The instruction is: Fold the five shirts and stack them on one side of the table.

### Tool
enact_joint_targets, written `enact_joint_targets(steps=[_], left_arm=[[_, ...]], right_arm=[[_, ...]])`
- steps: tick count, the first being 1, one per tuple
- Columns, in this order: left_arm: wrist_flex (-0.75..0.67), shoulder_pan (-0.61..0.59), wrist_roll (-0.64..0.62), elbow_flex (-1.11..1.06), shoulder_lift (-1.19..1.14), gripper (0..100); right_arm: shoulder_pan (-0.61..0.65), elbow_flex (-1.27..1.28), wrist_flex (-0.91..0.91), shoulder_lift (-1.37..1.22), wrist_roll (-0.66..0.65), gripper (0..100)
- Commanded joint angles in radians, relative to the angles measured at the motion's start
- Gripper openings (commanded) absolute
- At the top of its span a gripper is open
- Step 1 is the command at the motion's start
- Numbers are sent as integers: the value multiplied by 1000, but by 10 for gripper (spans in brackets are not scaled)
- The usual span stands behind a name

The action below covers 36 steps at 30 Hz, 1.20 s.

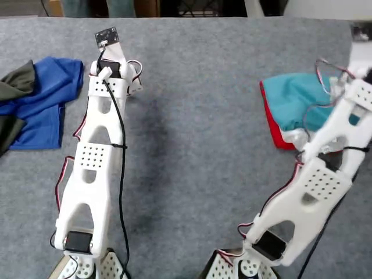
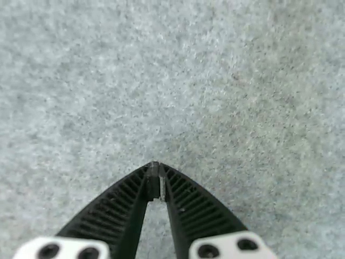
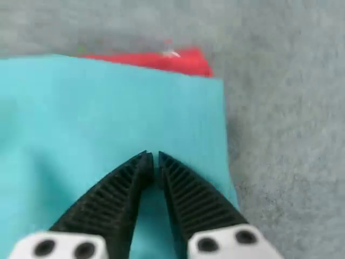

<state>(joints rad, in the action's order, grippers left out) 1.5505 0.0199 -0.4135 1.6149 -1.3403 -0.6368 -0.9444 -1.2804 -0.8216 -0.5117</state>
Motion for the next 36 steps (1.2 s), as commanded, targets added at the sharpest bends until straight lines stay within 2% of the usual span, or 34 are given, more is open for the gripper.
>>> enact_joint_targets(steps=[1, 6, 13, 16, 24, 30, 33, 36], left_arm=[[-12, -1, -6, 38, 9, 30], [-12, 1, -6, 38, 9, 30], [-12, 1, -6, 38, 9, 30], [-12, -1, -6, 38, 9, 30], [-11, -2, -6, 39, 9, 30], [11, -21, -5, 53, 21, 30], [92, -39, 23, 53, 94, 30], [181, -91, 135, 53, 199, 30]], right_arm=[[-69, -27, 121, -114, 2, 21], [-40, -191, 48, -186, 0, 21], [44, -572, -284, -188, -41, 21], [63, -745, -351, -185, -68, 21], [68, -570, -483, -128, -63, 19], [49, -357, -434, -252, -61, 18], [49, -387, -446, -297, -61, 18], [57, -499, -488, -282, -61, 18]])
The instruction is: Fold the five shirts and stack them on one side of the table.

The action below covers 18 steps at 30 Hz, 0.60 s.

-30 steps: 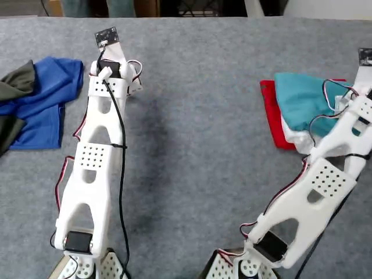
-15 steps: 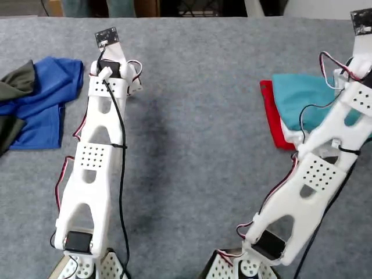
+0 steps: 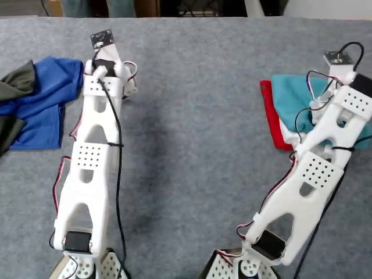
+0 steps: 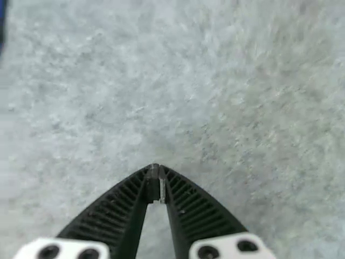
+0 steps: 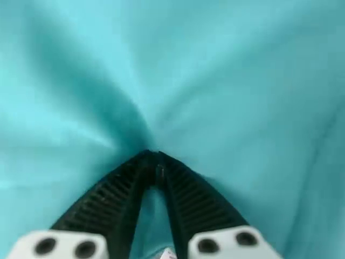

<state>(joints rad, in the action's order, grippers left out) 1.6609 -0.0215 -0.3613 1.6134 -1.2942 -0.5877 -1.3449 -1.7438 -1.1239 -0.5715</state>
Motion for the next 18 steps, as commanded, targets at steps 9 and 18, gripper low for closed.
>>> enact_joint_targets(steps=[9, 18], left_arm=[[103, -433, 219, -165, 443, 50], [11, -924, 396, -694, 707, 216]], right_arm=[[-31, -219, -23, 231, -8, 18], [-71, -156, -23, 286, -5, 18]])
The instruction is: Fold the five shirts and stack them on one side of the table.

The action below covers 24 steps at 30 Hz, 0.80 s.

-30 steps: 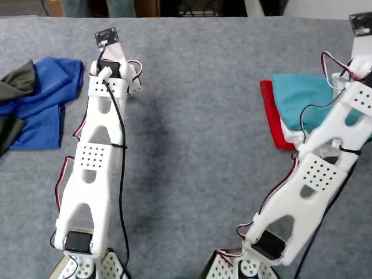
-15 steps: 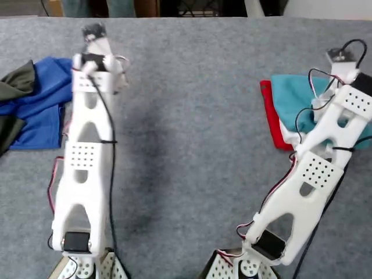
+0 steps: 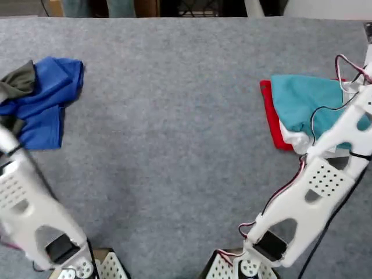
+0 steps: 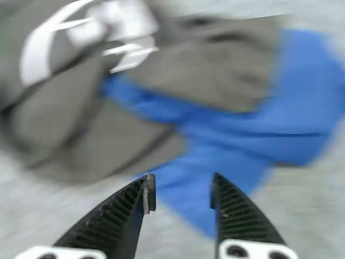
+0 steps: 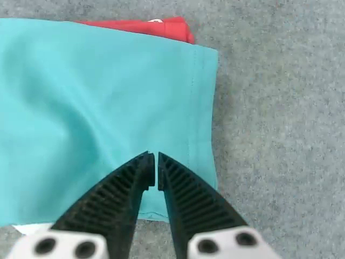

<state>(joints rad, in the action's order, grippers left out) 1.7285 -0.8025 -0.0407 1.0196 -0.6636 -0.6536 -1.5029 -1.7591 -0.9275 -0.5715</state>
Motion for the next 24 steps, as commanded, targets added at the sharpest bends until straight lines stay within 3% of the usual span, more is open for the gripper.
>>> enact_joint_targets(steps=[1, 4, 8, 13, 16, 18, 24], left_arm=[[-98, -188, 95, -133, 77, 216], [-256, -272, 132, -243, 52, 216], [-397, -278, 173, -344, -31, 196], [-397, -283, 169, -278, -63, 20], [-394, -283, 169, -232, -61, 30], [-339, -285, 169, -189, -58, 30], [5, -222, 175, 111, -18, 29]], right_arm=[[2, 2, -8, 96, -5, 18], [28, 2, -9, 110, -3, 18], [49, 4, -9, 116, -2, 18], [57, 2, -9, 162, -2, 18], [57, 4, -9, 225, -2, 18], [64, 4, -9, 277, 18, 18], [130, 12, -9, 390, 48, 18]])
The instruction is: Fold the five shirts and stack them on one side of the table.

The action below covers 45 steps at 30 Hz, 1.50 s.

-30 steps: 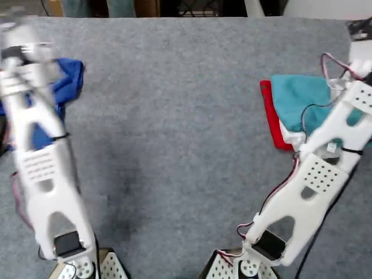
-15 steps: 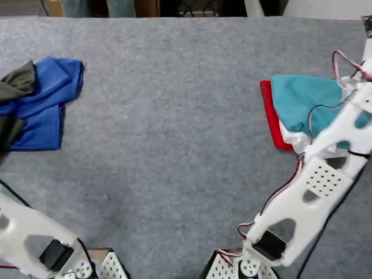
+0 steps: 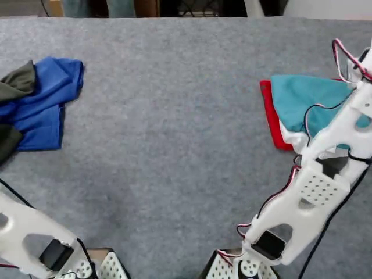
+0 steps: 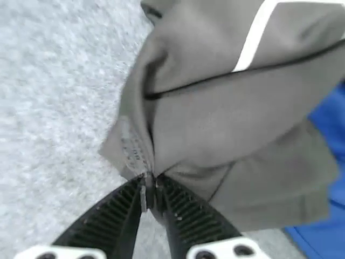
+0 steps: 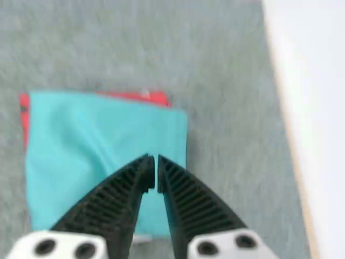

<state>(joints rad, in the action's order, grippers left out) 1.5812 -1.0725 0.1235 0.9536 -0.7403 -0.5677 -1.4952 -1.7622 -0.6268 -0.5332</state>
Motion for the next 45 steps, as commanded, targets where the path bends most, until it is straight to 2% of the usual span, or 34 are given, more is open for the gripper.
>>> enact_joint_targets(steps=[1, 5, 10, 13, 16, 21, 23, 26, 28, 31, 34, 37, 41, 45], left_arm=[[184, 68, 9, 217, 58, 29], [183, 117, 5, 302, 117, 29], [183, 194, 3, 302, 307, 29], [183, 282, 3, 275, 442, 29], [183, 426, 3, 151, 574, 29], [178, 713, 3, -182, 747, 29], [176, 760, 3, -295, 796, 29], [152, 727, 3, -440, 816, 30], [104, 631, 11, -545, 816, 37], [-15, 450, 12, -731, 816, 138], [-264, 274, 12, -943, 798, 234], [-540, 143, 18, -1110, 736, 246], [-761, 81, 80, -1202, 601, 245], [-773, 88, 74, -1150, 425, 241]], right_arm=[[60, 24, -6, 105, 9, 18], [110, 177, -6, 171, 9, 18], [150, 374, -5, 254, 9, 18], [167, 426, -5, 288, 5, 18], [175, 441, -5, 295, 3, 18], [175, 472, -5, 298, 5, 18], [173, 489, -5, 302, 8, 18], [170, 516, -5, 302, 8, 18], [170, 545, -5, 302, 8, 18], [175, 593, -5, 302, 8, 18], [178, 636, -5, 302, 8, 18], [184, 665, -5, 302, 8, 18], [196, 690, -5, 302, 8, 18], [222, 685, -5, 302, 8, 18]])
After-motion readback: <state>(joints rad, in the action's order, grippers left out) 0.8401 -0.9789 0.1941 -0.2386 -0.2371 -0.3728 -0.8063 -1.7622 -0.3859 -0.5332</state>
